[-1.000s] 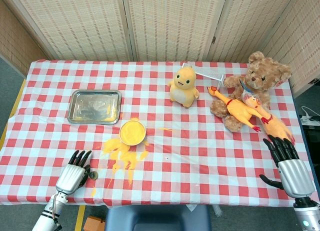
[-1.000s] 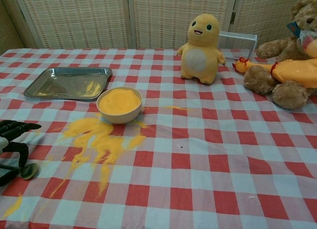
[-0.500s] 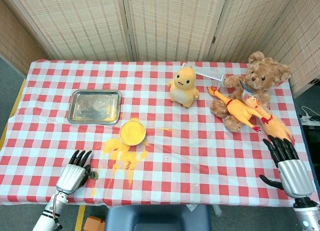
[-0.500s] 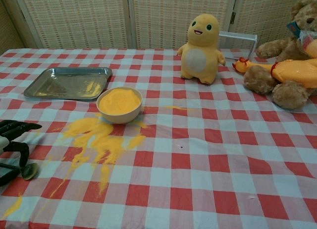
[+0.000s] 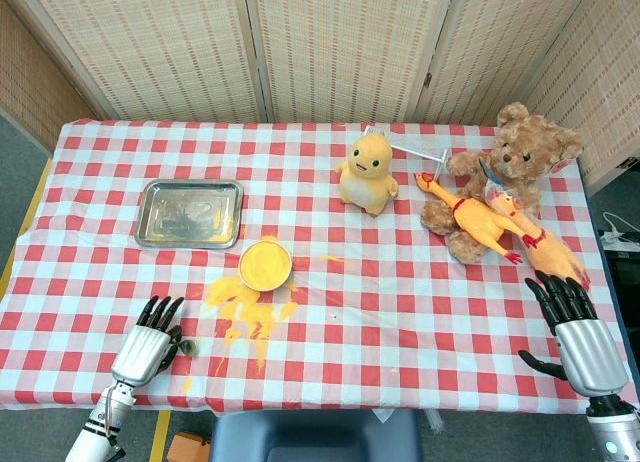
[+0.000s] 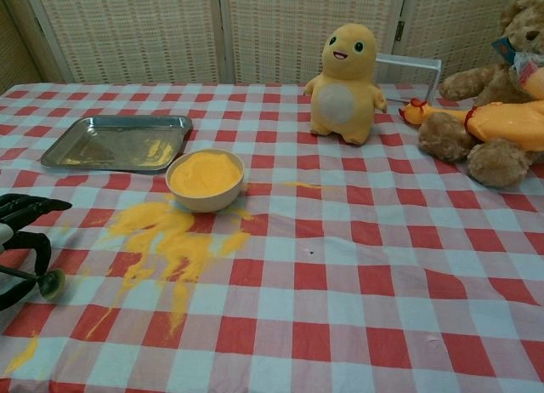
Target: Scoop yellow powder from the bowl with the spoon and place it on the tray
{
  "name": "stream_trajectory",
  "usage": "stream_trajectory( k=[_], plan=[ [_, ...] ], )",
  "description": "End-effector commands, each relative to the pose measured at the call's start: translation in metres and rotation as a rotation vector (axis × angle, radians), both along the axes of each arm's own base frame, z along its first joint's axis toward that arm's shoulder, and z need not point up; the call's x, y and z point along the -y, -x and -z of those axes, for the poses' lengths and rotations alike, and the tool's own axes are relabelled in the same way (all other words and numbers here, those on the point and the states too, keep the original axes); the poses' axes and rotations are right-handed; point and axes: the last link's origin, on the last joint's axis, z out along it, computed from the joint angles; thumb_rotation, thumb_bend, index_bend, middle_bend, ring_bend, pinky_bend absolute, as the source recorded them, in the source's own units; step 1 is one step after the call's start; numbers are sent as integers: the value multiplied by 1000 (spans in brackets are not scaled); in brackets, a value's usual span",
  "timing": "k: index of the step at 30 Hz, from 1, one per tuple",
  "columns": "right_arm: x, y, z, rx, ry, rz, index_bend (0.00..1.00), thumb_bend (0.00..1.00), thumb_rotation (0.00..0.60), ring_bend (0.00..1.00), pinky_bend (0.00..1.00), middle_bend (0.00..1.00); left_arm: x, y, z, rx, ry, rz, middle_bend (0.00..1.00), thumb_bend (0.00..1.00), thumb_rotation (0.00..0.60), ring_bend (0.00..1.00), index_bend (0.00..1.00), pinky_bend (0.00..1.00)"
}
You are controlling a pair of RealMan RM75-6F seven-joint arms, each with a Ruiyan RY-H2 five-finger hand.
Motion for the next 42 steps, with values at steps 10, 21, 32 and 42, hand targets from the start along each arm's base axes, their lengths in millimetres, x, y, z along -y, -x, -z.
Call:
stream_trajectory(
  k=[10,21,32,42],
  plan=[
    [1,1,-4,10,8,1,0,0,600,0,0,0,-46,-85,-3,6,-70,177,48,442,600,0,608,6],
    [4,7,-13,23,43,31,0,0,600,0,0,0,-102,-138,12,-32,-53,185,50,442,600,0,607,6],
    [11,14,-15,13,55,69,0,0,600,0,0,0,-146,-158,27,-60,-52,150,58,441,600,0,608,7],
    [16,16,-14,13,47,85,0,0,600,0,0,0,-164,-167,37,-91,-60,126,60,437,600,0,570,13]
  ],
)
